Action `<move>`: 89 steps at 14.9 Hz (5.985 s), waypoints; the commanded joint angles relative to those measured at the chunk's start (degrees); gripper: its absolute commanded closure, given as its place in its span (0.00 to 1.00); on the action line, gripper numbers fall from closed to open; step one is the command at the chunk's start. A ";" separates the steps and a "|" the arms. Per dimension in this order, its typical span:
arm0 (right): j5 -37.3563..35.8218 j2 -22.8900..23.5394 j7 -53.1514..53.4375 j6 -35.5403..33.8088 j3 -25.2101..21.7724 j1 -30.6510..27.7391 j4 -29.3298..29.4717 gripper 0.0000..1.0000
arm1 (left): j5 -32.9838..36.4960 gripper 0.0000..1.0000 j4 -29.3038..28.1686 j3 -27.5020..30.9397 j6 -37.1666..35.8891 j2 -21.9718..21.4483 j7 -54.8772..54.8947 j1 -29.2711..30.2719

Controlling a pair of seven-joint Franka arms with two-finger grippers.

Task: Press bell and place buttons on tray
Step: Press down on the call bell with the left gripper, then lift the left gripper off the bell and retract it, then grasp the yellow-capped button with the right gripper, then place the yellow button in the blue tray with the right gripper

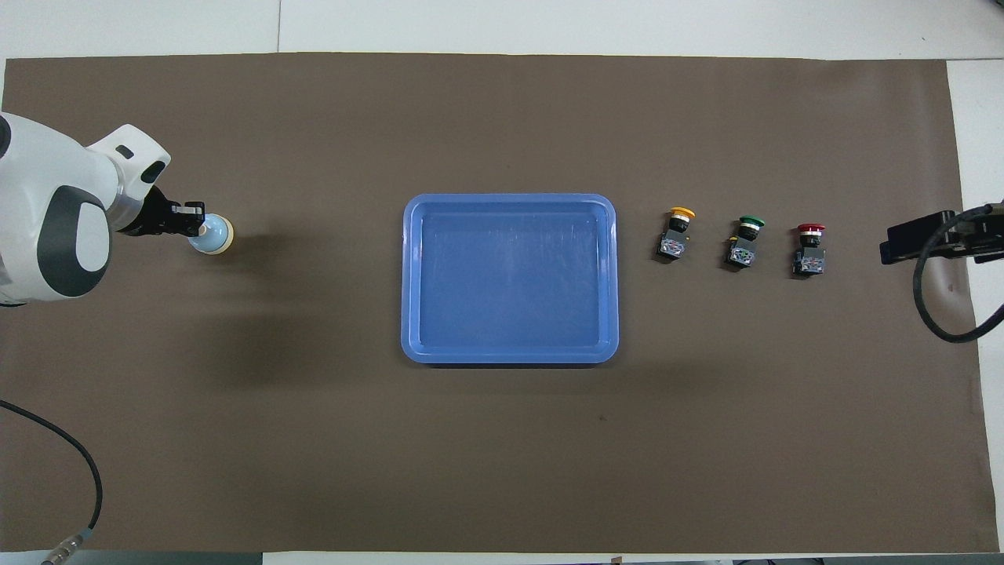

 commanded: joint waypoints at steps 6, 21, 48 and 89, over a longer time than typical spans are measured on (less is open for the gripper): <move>-0.87 -0.28 -0.96 -0.55 0.07 -0.31 -0.27 0.00 | 1.25 1.00 -1.01 -0.02 3.27 0.88 -0.01 0.19; -0.87 -0.81 -0.78 -0.90 0.07 0.48 -1.14 0.00 | 0.81 0.00 9.11 -0.10 -27.58 -16.33 1.23 0.02; -1.05 19.83 24.87 47.34 0.42 13.31 -20.13 0.00 | -3.06 0.00 8.40 -0.28 -37.44 -22.32 2.45 -0.77; 0.80 24.06 37.45 46.20 0.59 28.86 -16.07 1.00 | -2.88 0.00 8.14 0.07 -37.44 -22.85 6.68 0.02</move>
